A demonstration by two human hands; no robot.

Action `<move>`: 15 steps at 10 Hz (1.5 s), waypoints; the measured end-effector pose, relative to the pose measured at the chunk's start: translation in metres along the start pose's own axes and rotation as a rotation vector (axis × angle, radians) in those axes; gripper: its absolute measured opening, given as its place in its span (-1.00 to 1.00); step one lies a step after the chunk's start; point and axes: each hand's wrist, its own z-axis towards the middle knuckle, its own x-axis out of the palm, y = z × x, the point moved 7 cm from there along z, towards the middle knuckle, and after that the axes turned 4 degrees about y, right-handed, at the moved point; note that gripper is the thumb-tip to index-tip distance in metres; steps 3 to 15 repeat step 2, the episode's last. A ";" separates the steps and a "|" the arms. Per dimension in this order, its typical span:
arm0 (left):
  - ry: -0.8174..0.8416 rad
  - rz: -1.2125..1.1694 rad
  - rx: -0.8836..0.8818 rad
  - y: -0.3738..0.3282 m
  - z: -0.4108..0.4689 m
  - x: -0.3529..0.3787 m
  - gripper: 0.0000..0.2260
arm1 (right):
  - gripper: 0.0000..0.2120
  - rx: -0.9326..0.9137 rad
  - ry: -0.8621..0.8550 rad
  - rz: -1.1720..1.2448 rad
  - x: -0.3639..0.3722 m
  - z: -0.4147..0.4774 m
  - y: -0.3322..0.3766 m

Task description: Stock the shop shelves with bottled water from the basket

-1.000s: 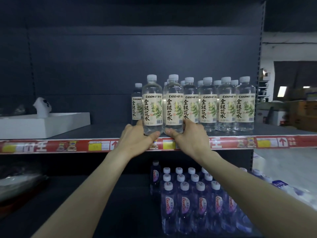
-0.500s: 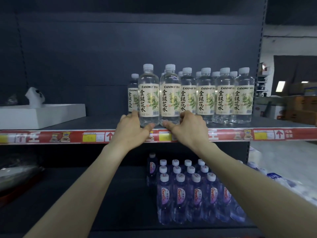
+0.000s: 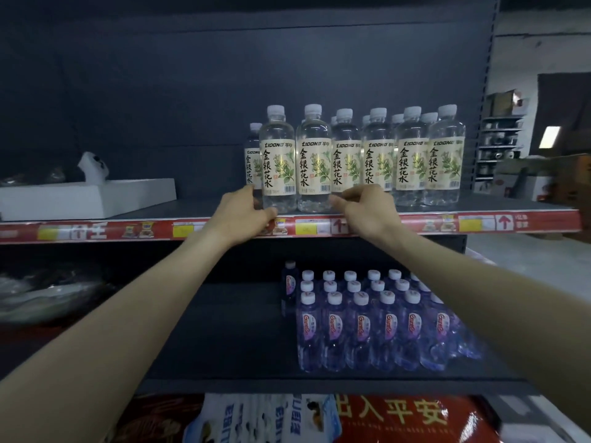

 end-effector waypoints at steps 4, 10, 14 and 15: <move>-0.161 -0.262 -0.006 -0.034 -0.052 0.011 -0.51 | -0.80 0.050 -0.143 0.183 -0.046 -0.058 -0.014; -0.161 -0.262 -0.006 -0.034 -0.052 0.011 -0.51 | -0.80 0.050 -0.143 0.183 -0.046 -0.058 -0.014; -0.161 -0.262 -0.006 -0.034 -0.052 0.011 -0.51 | -0.80 0.050 -0.143 0.183 -0.046 -0.058 -0.014; -0.161 -0.262 -0.006 -0.034 -0.052 0.011 -0.51 | -0.80 0.050 -0.143 0.183 -0.046 -0.058 -0.014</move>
